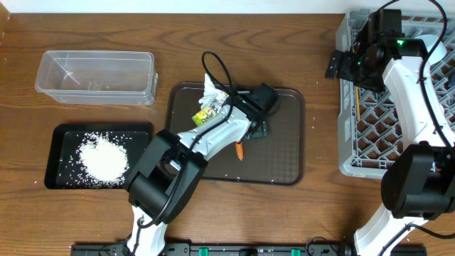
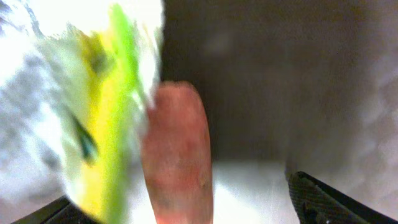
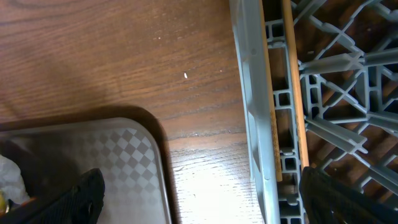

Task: Sort waste into correct bins and load items into the dishwasher rack
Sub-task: 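Reach the left gripper to the carrot on the brown tray and grasp, then carry the carrot left and lay it on the black rice tray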

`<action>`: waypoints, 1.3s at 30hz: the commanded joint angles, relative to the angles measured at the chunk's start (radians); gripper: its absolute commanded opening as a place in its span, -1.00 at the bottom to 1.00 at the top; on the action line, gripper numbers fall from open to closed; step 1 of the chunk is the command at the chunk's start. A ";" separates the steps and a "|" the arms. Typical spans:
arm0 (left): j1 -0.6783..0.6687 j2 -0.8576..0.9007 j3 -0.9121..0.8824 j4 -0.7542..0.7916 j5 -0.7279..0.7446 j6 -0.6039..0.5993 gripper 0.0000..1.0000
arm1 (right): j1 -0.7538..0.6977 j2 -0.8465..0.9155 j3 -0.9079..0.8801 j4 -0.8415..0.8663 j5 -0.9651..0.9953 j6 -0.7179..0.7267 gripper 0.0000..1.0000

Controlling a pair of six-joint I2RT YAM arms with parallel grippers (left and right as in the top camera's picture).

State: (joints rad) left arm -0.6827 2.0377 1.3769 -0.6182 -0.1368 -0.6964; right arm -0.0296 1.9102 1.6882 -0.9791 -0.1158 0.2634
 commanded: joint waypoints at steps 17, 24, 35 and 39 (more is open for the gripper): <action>0.011 0.034 -0.019 0.006 -0.002 -0.065 0.33 | -0.006 -0.025 0.018 -0.001 -0.004 0.013 0.98; 0.011 0.018 -0.018 -0.016 -0.003 -0.064 -0.04 | -0.006 -0.025 0.018 -0.001 -0.004 0.013 0.98; 0.011 -0.084 -0.017 -0.066 -0.006 -0.061 -0.55 | -0.006 -0.025 0.018 -0.001 -0.004 0.013 0.98; 0.011 -0.134 -0.017 -0.088 -0.006 -0.061 -0.61 | -0.006 -0.025 0.018 -0.001 -0.004 0.013 0.99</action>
State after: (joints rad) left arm -0.6712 1.9724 1.3655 -0.6922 -0.1341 -0.7589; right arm -0.0296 1.9102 1.6882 -0.9791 -0.1158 0.2634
